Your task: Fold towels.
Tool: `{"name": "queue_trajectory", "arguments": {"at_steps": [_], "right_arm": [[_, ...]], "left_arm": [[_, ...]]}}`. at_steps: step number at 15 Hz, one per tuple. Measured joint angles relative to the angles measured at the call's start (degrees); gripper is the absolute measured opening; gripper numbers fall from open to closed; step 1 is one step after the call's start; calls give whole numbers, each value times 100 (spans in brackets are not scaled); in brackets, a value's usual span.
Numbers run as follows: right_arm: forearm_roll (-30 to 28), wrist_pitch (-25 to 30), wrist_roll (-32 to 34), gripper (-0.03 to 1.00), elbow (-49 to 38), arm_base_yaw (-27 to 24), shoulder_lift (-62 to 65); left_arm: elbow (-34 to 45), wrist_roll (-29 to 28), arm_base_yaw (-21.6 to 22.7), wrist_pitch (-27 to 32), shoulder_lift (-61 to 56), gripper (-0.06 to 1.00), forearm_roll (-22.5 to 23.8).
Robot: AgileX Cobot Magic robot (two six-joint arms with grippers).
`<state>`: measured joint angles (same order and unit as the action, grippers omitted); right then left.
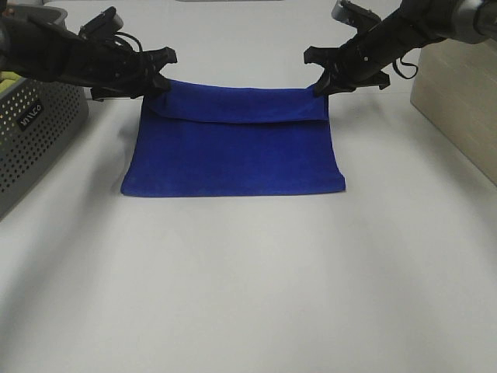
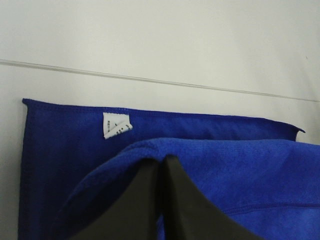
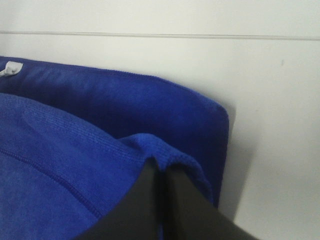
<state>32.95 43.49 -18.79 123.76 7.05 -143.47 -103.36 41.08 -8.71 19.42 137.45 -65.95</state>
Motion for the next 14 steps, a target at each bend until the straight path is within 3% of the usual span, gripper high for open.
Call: {"name": "queue_trajectory", "arguments": {"at_steps": [3, 4, 5, 7, 8, 10, 14], "right_arm": [[-6, -143, 0, 2, 11, 0, -29], [-6, -143, 0, 10, 11, 0, -29], [-6, -138, 6, 25, 11, 0, -29], [-6, 74, 11, 65, 11, 0, -29], [-11, 286, 11, 77, 11, 0, -29], [-138, 739, 11, 84, 11, 0, 29], [-166, 1656, 229, 84, 23, 0, 166]], "left_arm": [[-109, 0, 0, 6, 120, 9, 0], [-126, 0, 0, 6, 120, 18, -6], [-132, -6, 0, 6, 120, 32, -6], [-132, -11, 0, 52, 120, 59, -6], [-138, -11, 0, 126, 120, 69, 6], [-138, -23, 29, 447, 80, 76, 275], [-143, -304, 120, 1490, -206, 75, 1008]]}}
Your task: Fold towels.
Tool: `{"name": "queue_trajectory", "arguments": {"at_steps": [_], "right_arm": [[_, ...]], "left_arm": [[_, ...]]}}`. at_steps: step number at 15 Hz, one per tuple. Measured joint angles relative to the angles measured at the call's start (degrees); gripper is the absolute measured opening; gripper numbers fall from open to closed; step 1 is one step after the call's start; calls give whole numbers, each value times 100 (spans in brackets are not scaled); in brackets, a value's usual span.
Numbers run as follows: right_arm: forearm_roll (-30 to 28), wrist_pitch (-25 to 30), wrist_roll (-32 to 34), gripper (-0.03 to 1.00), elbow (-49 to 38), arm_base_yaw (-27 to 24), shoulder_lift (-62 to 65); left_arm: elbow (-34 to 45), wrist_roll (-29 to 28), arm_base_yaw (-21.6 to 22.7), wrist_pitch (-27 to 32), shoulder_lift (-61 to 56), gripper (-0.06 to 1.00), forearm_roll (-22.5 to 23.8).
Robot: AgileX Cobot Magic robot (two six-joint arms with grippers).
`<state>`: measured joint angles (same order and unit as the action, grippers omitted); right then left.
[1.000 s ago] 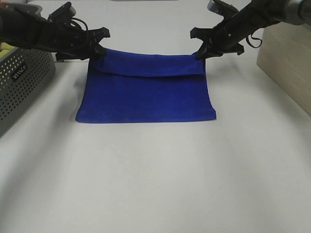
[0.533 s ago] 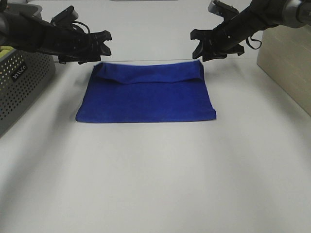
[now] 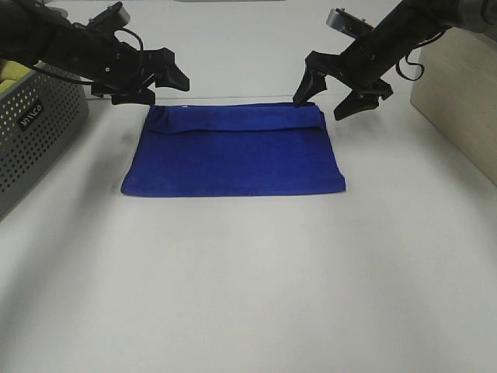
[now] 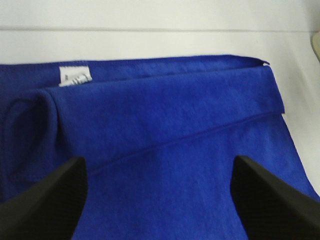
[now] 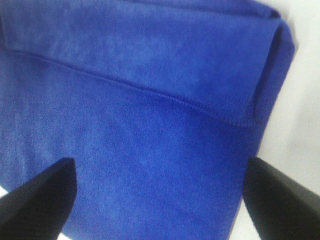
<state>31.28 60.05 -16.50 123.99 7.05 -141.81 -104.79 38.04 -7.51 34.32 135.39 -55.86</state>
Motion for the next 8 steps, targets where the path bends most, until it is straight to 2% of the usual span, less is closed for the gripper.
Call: {"name": "queue_trajectory", "arguments": {"at_steps": [2, 5, 8], "right_arm": [[-6, 372, 258, 81, 0, 0, 0], [-132, 865, 390, 75, 6, 0, 0], [-298, 894, 401, 75, -447, 0, 344]], "left_arm": [[0, -407, 17, 579, -6, 74, 332], [0, -1226, 17, 1140, -6, 74, 1037], [0, -1587, 11, 1473, -6, 74, 1432]]}}
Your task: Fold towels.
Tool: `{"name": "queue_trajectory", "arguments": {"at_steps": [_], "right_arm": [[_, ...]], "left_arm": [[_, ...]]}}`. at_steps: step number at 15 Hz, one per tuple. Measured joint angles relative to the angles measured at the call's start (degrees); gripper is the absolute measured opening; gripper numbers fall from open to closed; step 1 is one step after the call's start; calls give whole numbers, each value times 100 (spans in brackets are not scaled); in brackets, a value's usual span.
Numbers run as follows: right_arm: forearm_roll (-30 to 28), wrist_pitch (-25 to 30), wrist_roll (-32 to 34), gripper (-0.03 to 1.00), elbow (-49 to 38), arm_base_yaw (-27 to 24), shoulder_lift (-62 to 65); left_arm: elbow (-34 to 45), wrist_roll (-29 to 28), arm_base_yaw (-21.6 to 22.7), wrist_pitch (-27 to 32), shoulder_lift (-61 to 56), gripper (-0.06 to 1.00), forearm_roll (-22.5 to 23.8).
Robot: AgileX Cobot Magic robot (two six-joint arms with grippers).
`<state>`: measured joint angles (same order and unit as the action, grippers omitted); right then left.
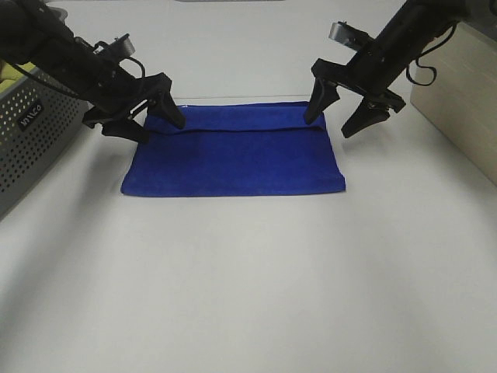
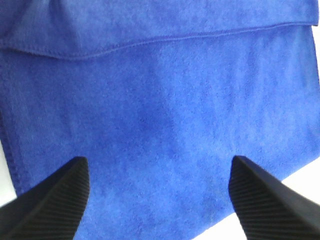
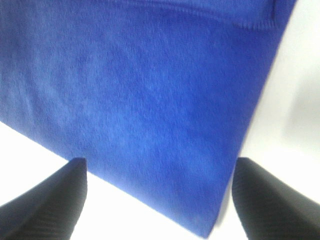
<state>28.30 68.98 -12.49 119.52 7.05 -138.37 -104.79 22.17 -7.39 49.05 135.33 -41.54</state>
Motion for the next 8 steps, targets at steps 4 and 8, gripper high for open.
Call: {"name": "queue_trajectory", "arguments": {"at_steps": [4, 8], "right_arm": [[-6, -625, -160, 75, -1415, -138, 728], [418, -1272, -642, 75, -2550, -252, 1043]], "left_arm": [[0, -728, -17, 321, -23, 74, 521], [573, -1375, -34, -132, -733, 73, 1318]]}}
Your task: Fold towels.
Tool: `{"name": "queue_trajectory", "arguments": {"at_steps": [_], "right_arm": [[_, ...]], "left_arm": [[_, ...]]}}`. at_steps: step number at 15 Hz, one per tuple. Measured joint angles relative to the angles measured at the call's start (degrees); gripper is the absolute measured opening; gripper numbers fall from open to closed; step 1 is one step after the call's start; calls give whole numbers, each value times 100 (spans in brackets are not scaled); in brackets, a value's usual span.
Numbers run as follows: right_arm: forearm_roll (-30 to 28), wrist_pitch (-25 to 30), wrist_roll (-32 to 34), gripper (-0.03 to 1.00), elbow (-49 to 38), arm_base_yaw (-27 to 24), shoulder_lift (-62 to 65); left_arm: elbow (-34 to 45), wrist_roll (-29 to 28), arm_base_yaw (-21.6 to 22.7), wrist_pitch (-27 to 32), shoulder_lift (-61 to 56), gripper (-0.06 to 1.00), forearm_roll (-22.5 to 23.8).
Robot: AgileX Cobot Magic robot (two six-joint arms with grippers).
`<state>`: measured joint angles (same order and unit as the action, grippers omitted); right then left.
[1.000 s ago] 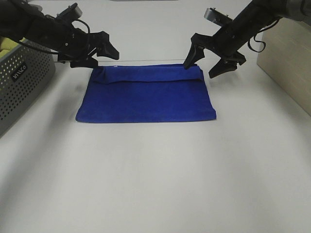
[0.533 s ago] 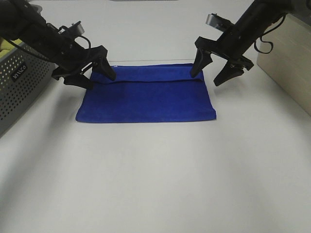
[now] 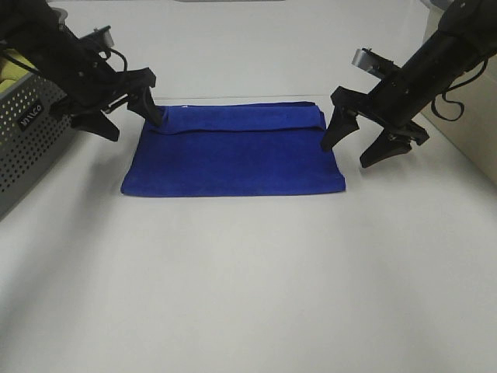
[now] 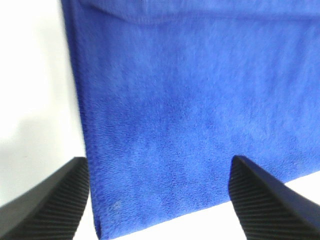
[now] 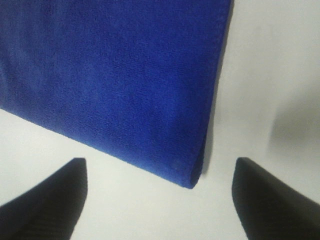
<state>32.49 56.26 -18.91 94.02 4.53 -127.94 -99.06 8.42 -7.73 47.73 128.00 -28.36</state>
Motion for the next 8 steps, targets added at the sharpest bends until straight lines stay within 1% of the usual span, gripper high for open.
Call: {"name": "queue_trajectory", "arguments": {"at_steps": [2, 5, 8], "right_arm": [[166, -86, -69, 75, -143, 0, 0], [246, -206, -109, 75, -143, 0, 17], [246, -338, -109, 74, -143, 0, 17]], "left_arm": [[590, -40, 0, -487, -384, 73, 11], [1369, -57, -17, -837, -413, 73, -34], [1793, -57, -17, -1329, -413, 73, -86]]}}
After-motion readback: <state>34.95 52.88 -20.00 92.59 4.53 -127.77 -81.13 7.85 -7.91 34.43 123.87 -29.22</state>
